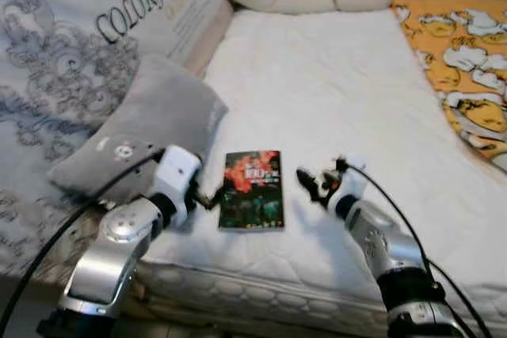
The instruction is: Clean up the room
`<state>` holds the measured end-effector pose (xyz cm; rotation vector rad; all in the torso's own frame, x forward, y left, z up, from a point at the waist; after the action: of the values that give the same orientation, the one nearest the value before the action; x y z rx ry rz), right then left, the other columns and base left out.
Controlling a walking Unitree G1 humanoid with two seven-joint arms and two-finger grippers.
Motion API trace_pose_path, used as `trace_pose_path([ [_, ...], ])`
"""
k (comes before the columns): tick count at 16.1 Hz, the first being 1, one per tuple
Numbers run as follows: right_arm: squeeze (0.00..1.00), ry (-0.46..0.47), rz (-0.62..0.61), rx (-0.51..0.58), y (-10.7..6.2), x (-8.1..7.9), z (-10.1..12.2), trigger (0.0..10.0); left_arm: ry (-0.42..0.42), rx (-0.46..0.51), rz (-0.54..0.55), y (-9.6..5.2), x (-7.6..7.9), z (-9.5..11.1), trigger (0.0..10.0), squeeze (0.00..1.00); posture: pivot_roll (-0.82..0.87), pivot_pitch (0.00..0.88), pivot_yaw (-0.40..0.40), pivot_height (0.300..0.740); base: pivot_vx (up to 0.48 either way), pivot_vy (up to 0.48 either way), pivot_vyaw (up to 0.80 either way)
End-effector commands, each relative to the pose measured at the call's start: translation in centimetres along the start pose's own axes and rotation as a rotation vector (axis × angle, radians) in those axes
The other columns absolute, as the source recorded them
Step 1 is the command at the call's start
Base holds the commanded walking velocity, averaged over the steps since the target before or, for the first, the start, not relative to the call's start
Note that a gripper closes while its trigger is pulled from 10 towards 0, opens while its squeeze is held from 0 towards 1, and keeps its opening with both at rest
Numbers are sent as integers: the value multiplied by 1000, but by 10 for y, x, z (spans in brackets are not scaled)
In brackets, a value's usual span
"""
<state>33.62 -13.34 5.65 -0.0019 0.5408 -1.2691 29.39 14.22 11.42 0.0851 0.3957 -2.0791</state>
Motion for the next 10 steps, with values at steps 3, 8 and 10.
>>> trace_pose_path([
  [3, 0, -111, -66, 149, -16, -9, 30, 10000, -24, 48, 61, -1, 1, 6, 10000, 0, -13, 0, 78, 740, 0, 0, 0],
  [8, 0, -88, -31, 169, -40, -23, 31, 10000, -71, 56, 167, -7, -5, 4, 10000, 0, 4, 0, 62, 740, 0, -284, -418],
  [10, 0, -112, -42, 148, -47, -19, 27, 10000, -78, 56, 183, -10, -6, 2, 10000, 0, 6, 0, 63, 740, 0, -306, -381],
])
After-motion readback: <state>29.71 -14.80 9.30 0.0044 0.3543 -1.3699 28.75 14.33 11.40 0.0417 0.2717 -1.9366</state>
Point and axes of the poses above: a point about 5 cm out from each wrist's last joint towards the gripper, its own y axis pointing out of the wrist towards the gripper, its own z axis along the axis of the wrist's last joint, x = y × z, the point moved 3 cm from there along y, pointing out of the wrist towards the gripper, and after that the axes turned 6 degrees about y, right-handed, at the moved point
